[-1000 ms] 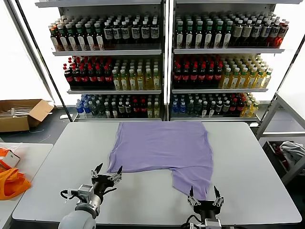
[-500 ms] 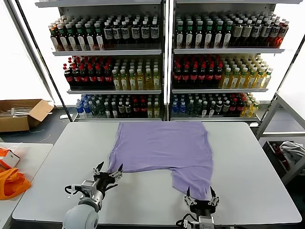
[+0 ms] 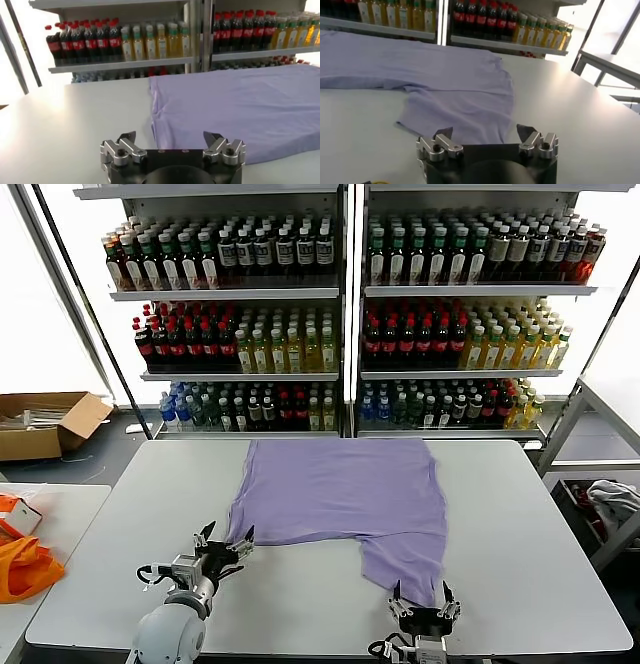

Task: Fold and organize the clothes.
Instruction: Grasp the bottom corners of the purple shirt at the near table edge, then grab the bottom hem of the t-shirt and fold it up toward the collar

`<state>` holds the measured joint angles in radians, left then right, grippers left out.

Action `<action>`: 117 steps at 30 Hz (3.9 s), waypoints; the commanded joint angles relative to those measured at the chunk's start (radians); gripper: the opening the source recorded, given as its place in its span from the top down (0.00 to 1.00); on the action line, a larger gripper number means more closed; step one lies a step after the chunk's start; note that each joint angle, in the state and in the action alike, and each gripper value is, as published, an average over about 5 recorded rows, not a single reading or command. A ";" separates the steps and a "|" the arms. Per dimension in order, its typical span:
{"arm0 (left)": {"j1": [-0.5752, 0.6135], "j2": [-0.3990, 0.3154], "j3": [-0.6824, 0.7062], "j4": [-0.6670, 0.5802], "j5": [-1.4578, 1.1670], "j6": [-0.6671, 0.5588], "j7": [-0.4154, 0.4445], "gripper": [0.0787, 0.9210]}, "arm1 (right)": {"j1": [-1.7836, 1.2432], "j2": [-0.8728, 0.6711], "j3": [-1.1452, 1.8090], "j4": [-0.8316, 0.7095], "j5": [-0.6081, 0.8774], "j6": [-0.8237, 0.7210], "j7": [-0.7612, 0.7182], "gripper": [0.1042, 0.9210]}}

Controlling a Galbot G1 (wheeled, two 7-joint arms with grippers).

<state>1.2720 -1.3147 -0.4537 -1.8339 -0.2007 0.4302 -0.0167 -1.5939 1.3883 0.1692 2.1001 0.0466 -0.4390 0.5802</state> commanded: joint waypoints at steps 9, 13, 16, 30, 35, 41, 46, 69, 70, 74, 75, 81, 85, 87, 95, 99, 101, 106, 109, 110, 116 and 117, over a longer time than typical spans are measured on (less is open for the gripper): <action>0.032 0.022 0.000 -0.013 -0.024 0.022 0.000 0.12 | -0.004 0.006 -0.003 -0.007 0.010 -0.009 0.005 0.12; 0.042 0.017 0.004 -0.009 -0.023 0.023 0.000 0.12 | -0.008 0.009 -0.002 -0.012 0.017 -0.005 0.006 0.12; 0.046 0.009 0.009 -0.011 -0.020 0.024 0.000 0.15 | -0.014 0.010 -0.001 -0.014 0.024 0.001 0.006 0.12; 0.075 -0.002 0.029 -0.043 0.020 0.027 0.001 0.62 | -0.042 -0.002 0.009 -0.022 0.041 0.042 -0.008 0.53; 0.079 -0.002 0.033 -0.047 0.036 0.027 0.003 0.79 | -0.039 -0.001 0.009 -0.020 0.046 0.045 -0.014 0.71; 0.085 -0.002 0.038 -0.051 0.057 0.024 0.010 0.97 | -0.040 -0.001 0.012 -0.025 0.056 0.057 -0.020 0.92; 0.086 -0.001 0.040 -0.058 0.070 -0.008 0.014 0.99 | -0.043 0.000 0.017 -0.023 0.060 0.072 -0.031 1.00; -0.010 -0.014 0.043 -0.054 -0.001 -0.161 -0.027 0.99 | 0.128 -0.043 0.097 0.041 0.080 0.158 -0.165 1.00; -0.022 -0.013 0.045 -0.048 -0.009 -0.162 -0.031 0.99 | 0.153 -0.045 0.102 0.031 0.084 0.156 -0.168 1.00; -0.069 -0.013 0.053 -0.016 -0.037 -0.169 -0.038 0.99 | 0.238 -0.049 0.116 -0.005 0.108 0.143 -0.169 1.00; -0.081 -0.013 0.054 -0.006 -0.042 -0.172 -0.039 0.99 | 0.257 -0.049 0.118 -0.015 0.116 0.138 -0.168 1.00; -0.157 -0.011 0.067 0.065 -0.070 -0.180 -0.048 0.99 | 0.383 -0.059 0.124 -0.122 0.143 0.134 -0.162 1.00; -0.215 -0.007 0.079 0.131 -0.078 -0.179 -0.052 0.99 | 0.456 -0.064 0.120 -0.208 0.166 0.127 -0.160 1.00; -0.243 -0.006 0.085 0.166 -0.080 -0.179 -0.054 0.99 | 0.488 -0.066 0.115 -0.243 0.174 0.123 -0.161 1.00; -0.346 -0.019 0.112 0.313 -0.086 -0.166 -0.060 0.99 | 0.636 -0.062 0.082 -0.388 0.192 0.100 -0.160 1.00; -0.378 -0.033 0.117 0.356 -0.088 -0.155 -0.062 0.99 | 0.666 -0.055 0.073 -0.425 0.194 0.083 -0.168 1.00; -0.386 -0.037 0.121 0.369 -0.086 -0.151 -0.061 0.99 | 0.673 -0.053 0.068 -0.438 0.192 0.074 -0.173 1.00; -0.385 -0.036 0.128 0.381 -0.079 -0.125 -0.042 0.99 | 0.665 -0.051 0.061 -0.448 0.210 0.022 -0.185 1.00; -0.374 -0.025 0.127 0.377 -0.077 -0.111 -0.025 0.99 | 0.645 -0.050 0.062 -0.446 0.213 -0.005 -0.195 1.00; -0.369 -0.020 0.127 0.373 -0.076 -0.109 -0.023 0.99 | 0.635 -0.050 0.062 -0.444 0.210 -0.011 -0.200 1.00; -0.352 -0.010 0.121 0.337 -0.075 -0.089 -0.023 0.99 | 0.622 -0.039 0.068 -0.447 0.222 -0.015 -0.200 0.91; -0.349 -0.011 0.120 0.329 -0.075 -0.086 -0.023 0.99 | 0.629 -0.035 0.070 -0.447 0.234 -0.011 -0.196 0.88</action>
<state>0.9322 -1.3310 -0.3331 -1.5066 -0.2760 0.3186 -0.0510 -0.9713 1.3541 0.2423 1.6814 0.2701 -0.4241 0.3924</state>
